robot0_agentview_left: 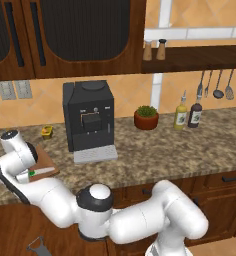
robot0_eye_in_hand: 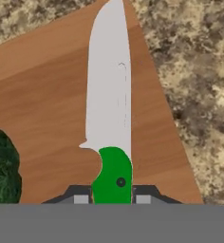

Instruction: Place the appropriate cutting tool for cutting the broccoli skin on the cutting board.

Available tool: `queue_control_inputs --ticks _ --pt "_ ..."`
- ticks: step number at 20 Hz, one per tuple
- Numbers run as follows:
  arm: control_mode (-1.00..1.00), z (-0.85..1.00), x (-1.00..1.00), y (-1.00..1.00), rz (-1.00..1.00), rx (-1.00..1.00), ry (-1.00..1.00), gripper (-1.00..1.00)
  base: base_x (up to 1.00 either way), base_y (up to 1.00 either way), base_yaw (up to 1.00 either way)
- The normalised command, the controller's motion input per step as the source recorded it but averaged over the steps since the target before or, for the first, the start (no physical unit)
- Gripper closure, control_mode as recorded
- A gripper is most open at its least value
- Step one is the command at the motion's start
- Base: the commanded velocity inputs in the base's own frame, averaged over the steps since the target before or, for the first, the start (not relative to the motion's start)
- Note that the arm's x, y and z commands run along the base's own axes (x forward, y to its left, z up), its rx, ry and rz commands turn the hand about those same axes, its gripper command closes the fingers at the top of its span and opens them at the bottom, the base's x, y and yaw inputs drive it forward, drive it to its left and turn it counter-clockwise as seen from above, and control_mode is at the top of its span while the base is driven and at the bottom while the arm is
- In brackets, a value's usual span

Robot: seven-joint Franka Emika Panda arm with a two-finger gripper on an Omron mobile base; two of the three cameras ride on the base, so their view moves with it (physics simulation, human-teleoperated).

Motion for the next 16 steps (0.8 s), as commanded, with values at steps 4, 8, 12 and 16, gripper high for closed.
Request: queue_control_inputs --ticks 4,8,12,16 --pt "-1.0 0.04 -0.22 -0.08 -0.01 0.0 -0.09 -1.0 0.0 0.0 0.0" --pt "-1.0 0.36 -0.7 -0.39 -0.01 0.04 -0.18 -1.0 0.0 0.0 0.0" --pt "-1.0 0.52 -0.94 -0.81 0.0 0.11 -0.22 -1.0 0.0 0.0 0.0" --pt "-1.0 0.43 -0.88 -0.99 0.0 0.15 -0.22 -1.0 0.0 0.0 0.0"
